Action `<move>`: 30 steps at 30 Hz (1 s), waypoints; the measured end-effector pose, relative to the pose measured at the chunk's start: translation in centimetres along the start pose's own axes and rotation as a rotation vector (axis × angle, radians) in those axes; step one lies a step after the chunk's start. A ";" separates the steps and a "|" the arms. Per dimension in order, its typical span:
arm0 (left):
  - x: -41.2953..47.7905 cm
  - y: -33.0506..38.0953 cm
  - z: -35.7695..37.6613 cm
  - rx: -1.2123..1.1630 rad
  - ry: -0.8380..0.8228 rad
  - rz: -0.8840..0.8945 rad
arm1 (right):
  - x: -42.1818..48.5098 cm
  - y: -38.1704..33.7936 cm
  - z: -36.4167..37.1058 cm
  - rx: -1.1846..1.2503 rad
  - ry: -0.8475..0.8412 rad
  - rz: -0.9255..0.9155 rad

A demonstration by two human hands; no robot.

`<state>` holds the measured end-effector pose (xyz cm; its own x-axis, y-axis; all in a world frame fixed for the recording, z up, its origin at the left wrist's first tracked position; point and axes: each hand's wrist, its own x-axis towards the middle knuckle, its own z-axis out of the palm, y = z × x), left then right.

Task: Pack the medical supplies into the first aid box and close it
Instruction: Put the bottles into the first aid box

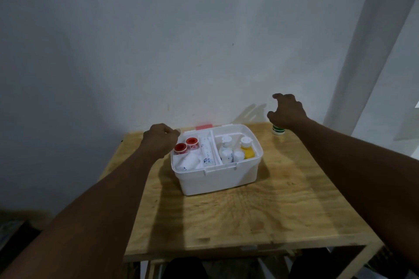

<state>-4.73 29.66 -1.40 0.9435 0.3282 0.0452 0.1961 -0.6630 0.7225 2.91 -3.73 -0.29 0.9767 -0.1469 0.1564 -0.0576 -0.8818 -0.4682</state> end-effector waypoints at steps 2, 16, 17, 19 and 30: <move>0.0 -0.4 0.3 -0.106 -0.022 -0.054 | 0.8 0.7 0.4 -0.067 -0.053 0.027; -0.2 -1.0 2.2 -0.177 0.121 -0.032 | 0.5 -0.3 -0.9 -0.027 0.209 -0.194; -0.2 -1.0 2.2 -0.176 0.124 -0.036 | 0.2 -1.2 -1.5 0.002 0.242 -0.227; -0.2 -1.1 2.1 -0.179 0.125 -0.045 | -0.4 -3.4 -2.9 0.052 0.291 -0.299; -0.7 -1.1 2.0 -0.216 0.116 -0.028 | -5.8 -9.9 -3.4 0.149 0.127 -0.539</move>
<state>-5.03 28.81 -3.62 0.8989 0.4281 0.0932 0.1484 -0.4977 0.8546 -2.89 4.30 6.41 0.8271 0.2454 0.5056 0.4803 -0.7758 -0.4092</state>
